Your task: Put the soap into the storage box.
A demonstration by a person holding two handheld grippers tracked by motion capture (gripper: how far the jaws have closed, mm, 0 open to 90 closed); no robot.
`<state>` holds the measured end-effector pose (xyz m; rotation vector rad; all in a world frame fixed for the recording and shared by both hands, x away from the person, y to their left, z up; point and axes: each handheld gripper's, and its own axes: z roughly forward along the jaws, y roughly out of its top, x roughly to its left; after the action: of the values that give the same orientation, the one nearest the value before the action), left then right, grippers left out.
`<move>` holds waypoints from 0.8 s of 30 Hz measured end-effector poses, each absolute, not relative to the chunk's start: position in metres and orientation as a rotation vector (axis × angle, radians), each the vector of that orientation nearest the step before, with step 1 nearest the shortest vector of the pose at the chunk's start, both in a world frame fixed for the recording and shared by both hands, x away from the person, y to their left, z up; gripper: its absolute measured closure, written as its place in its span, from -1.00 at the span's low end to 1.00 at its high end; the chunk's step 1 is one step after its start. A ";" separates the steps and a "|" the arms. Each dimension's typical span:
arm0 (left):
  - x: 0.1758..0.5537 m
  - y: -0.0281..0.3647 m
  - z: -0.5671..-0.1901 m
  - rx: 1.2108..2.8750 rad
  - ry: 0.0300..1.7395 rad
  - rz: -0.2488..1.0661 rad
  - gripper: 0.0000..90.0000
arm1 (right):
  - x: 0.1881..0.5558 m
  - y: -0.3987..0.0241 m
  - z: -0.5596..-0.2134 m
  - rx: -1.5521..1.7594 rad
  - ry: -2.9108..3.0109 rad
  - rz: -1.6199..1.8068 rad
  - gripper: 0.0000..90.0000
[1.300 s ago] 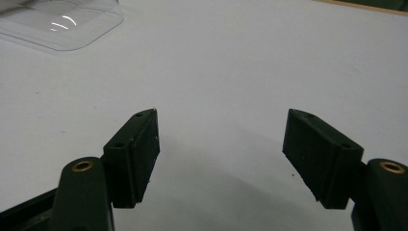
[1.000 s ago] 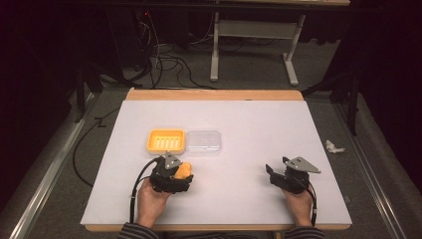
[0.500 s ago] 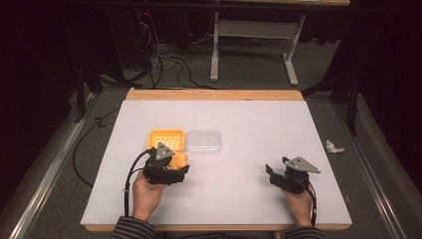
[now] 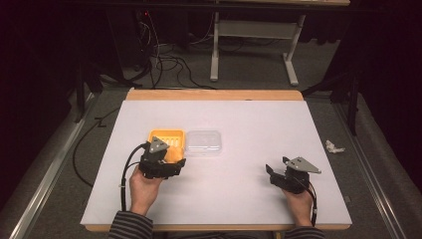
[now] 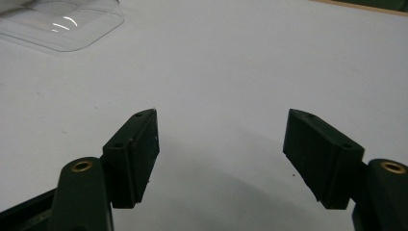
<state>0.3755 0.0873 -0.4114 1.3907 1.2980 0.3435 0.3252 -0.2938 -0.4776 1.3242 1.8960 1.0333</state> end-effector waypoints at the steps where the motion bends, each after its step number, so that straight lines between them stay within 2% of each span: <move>1: 0.379 0.090 -0.410 1.383 1.301 0.347 -0.38 | 0.325 -0.294 -0.478 1.319 1.897 1.033 -0.36; 24: 0.416 0.106 -0.407 1.325 1.370 0.399 -0.38 | 0.325 -0.293 -0.478 1.323 1.896 1.031 -0.36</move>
<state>0.4164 0.1059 -0.4073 1.3251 1.3697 0.3994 0.3252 -0.2935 -0.4777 1.3227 1.8964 1.0308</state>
